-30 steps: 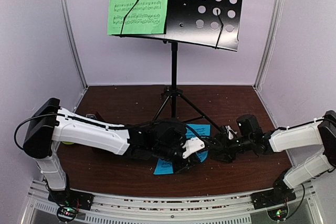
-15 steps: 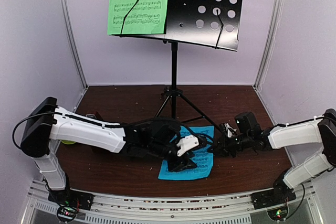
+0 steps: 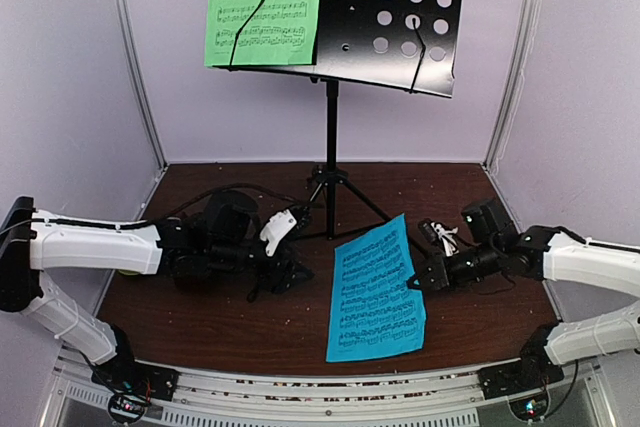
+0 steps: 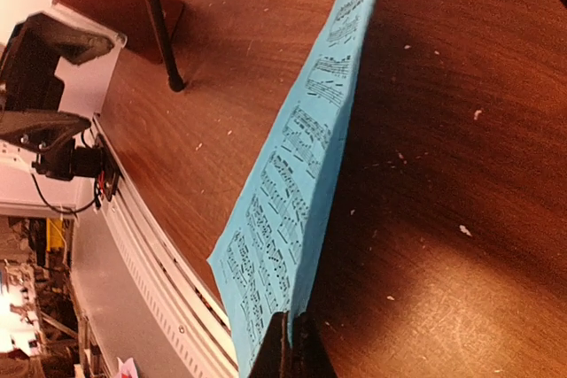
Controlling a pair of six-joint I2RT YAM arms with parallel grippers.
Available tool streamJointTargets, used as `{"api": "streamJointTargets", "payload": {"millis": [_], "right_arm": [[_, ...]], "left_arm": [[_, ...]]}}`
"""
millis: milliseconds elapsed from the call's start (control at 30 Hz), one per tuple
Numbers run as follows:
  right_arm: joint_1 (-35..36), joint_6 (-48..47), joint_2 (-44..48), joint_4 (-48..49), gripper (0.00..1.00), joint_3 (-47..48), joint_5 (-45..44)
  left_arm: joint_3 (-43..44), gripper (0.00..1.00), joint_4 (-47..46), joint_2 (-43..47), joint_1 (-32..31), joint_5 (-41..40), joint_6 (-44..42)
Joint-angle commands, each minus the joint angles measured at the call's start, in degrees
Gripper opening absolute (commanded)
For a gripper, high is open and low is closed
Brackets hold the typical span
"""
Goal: Set up the instrument practice props
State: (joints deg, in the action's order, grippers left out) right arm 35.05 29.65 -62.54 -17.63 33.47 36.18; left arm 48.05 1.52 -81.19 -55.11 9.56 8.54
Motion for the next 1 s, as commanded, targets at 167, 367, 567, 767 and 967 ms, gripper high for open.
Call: {"api": "streamJointTargets", "payload": {"millis": [167, 367, 567, 767, 967], "right_arm": [[10.71, -17.60, 2.31, -17.95, 0.00, 12.94, -4.21], [12.21, -23.13, 4.99, -20.82, 0.00, 17.99, -3.59], [12.68, -26.35, 6.09, -22.25, 0.00, 21.78, -2.39], [12.79, -25.67, 6.51, -19.54, 0.00, 23.86, -1.41], [12.77, -21.86, 8.19, -12.37, 0.00, 24.06, -0.05]], "left_arm": [[4.56, 0.75, 2.26, 4.30, 1.40, 1.93, -1.93], [5.14, 0.80, 5.13, 7.78, 2.14, 2.23, -4.00], [4.88, 0.81, 8.38, 11.47, 2.85, 2.42, -6.15], [5.26, 0.83, 10.30, 13.49, 2.99, 2.47, -7.55], [5.92, 0.83, 12.63, 15.61, 3.18, 1.99, -8.29]]}}
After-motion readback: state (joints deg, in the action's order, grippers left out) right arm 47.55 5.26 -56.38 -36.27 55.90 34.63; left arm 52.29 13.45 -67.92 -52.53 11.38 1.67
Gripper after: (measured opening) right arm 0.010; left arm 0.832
